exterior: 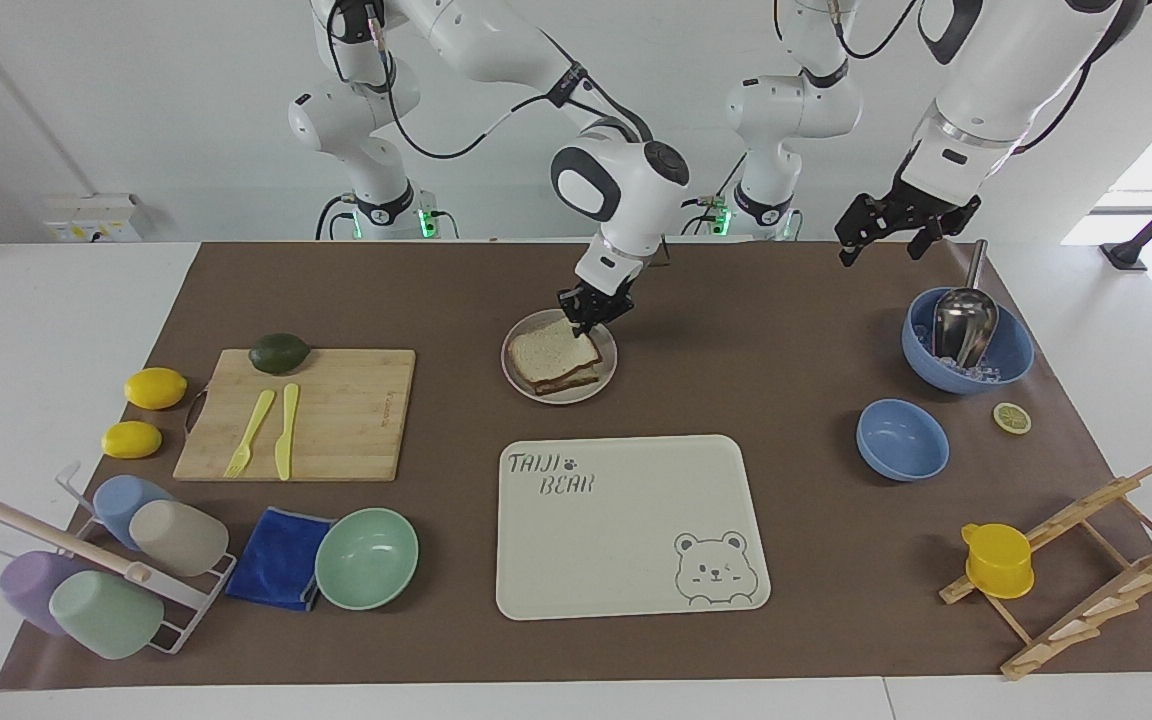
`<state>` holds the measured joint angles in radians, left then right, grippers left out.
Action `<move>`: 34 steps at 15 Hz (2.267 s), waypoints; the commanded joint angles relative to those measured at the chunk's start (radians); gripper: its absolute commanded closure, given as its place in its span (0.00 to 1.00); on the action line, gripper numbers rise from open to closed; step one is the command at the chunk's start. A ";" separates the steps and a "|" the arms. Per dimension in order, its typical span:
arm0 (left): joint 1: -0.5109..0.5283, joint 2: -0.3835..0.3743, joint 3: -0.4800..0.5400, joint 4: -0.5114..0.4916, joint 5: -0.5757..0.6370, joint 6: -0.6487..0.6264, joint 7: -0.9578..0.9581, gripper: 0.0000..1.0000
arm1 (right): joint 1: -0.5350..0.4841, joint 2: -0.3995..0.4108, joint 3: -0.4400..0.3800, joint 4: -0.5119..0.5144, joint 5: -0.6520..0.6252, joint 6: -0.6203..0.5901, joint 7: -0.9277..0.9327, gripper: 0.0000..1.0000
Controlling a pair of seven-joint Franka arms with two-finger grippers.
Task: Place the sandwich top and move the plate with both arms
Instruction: 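Open the right gripper and withdraw it while the left gripper reaches the plate, then grasp the rim of the white plate with the left gripper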
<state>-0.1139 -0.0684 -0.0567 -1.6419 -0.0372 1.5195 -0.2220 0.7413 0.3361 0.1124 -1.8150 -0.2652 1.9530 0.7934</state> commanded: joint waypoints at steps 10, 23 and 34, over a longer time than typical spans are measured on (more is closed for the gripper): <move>-0.006 -0.028 0.003 -0.058 -0.012 0.067 -0.005 0.00 | -0.106 -0.069 0.007 -0.012 0.080 0.038 -0.055 0.00; -0.208 -0.053 -0.008 -0.453 -0.167 0.482 -0.125 0.00 | -0.589 -0.264 -0.005 0.307 0.213 -0.563 -0.612 0.00; -0.519 0.108 -0.008 -0.677 -0.211 0.921 -0.327 0.00 | -0.743 -0.256 -0.005 0.404 0.248 -0.727 -0.703 0.00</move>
<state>-0.5950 0.0145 -0.0806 -2.2981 -0.2301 2.3872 -0.5312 0.0262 0.0854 0.0958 -1.4075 -0.0478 1.2503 0.0982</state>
